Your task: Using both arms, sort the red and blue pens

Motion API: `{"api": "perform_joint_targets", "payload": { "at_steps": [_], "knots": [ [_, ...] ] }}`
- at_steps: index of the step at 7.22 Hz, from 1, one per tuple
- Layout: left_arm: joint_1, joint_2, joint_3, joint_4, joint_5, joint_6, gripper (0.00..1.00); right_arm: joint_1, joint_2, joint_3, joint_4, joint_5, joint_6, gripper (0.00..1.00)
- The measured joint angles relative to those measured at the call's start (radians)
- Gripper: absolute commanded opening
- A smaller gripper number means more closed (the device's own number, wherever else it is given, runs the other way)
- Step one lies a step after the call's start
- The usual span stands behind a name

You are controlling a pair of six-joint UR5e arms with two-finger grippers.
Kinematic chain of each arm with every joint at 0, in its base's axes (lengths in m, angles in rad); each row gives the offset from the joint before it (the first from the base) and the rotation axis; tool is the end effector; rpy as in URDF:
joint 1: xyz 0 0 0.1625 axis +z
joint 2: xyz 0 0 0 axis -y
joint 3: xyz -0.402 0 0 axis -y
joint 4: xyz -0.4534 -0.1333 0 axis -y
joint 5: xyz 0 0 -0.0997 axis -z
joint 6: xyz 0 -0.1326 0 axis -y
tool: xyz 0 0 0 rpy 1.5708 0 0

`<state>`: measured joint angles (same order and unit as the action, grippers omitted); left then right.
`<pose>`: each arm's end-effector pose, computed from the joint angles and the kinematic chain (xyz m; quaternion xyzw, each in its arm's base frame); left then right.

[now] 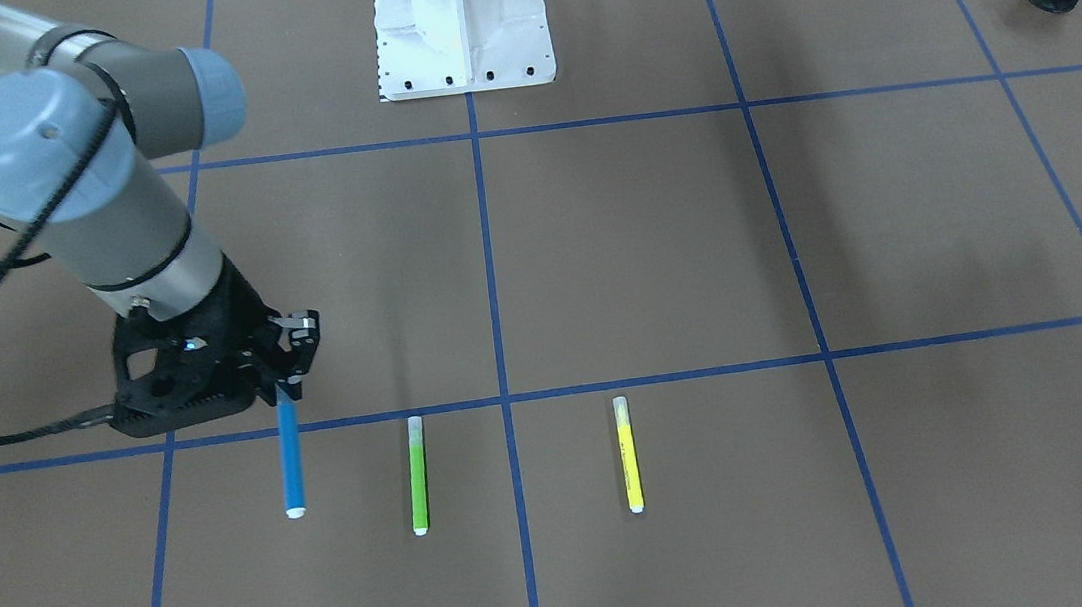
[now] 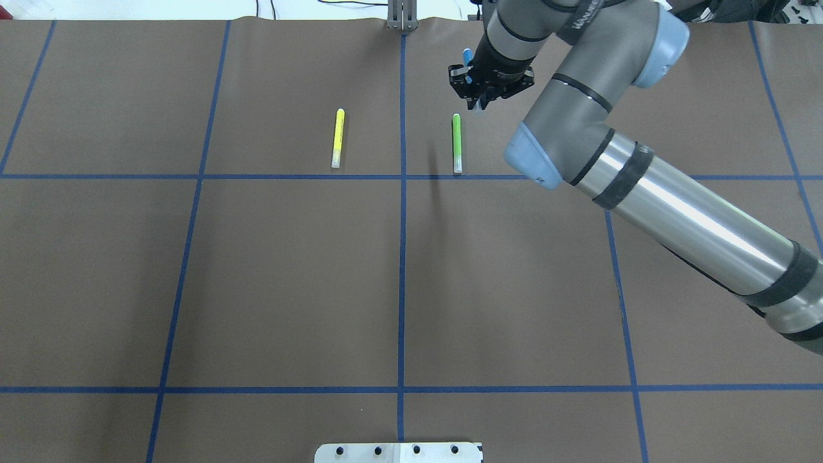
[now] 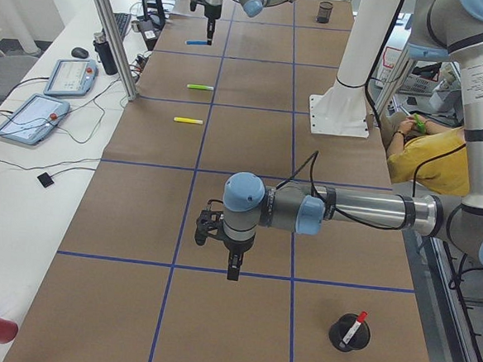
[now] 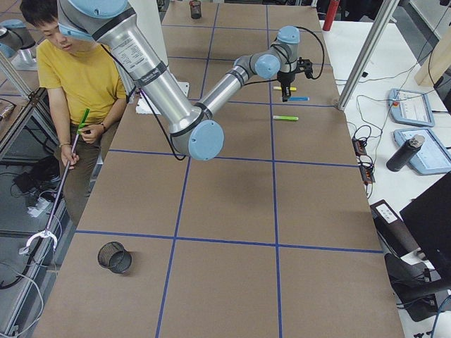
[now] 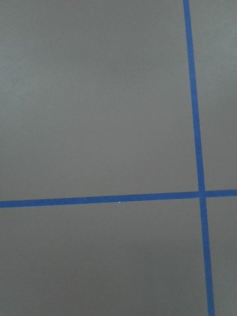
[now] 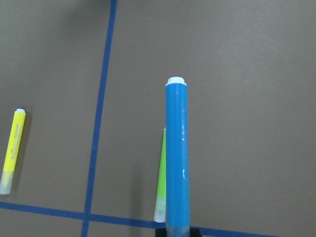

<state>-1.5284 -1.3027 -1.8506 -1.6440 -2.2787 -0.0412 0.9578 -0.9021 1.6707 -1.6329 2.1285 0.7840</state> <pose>-0.0278 -0.4564 0.6368 0.0253 0.3477 0.0153 0.9372 -0.3649 -0.6285 0.1836 0.0886 -0.4116 -0.0178 0.9068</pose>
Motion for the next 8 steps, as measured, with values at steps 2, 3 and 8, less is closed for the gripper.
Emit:
{"api": "perform_joint_targets", "payload": {
  "at_steps": [2, 3, 8],
  "knots": [
    [0.000, -0.001, -0.004, -0.003, 0.001, 0.000, 1.00, 0.115, -0.132, 0.152, -0.108, 0.048, -0.139, 0.00],
    [0.001, -0.001, -0.005, -0.006, 0.001, 0.000, 1.00, 0.167, -0.213, 0.212, -0.130, 0.058, -0.212, 0.00],
    [0.001, 0.002, -0.011, -0.014, -0.001, 0.001, 1.00, 0.422, -0.608, 0.524, -0.425, 0.053, -0.753, 0.00]
  ]
}}
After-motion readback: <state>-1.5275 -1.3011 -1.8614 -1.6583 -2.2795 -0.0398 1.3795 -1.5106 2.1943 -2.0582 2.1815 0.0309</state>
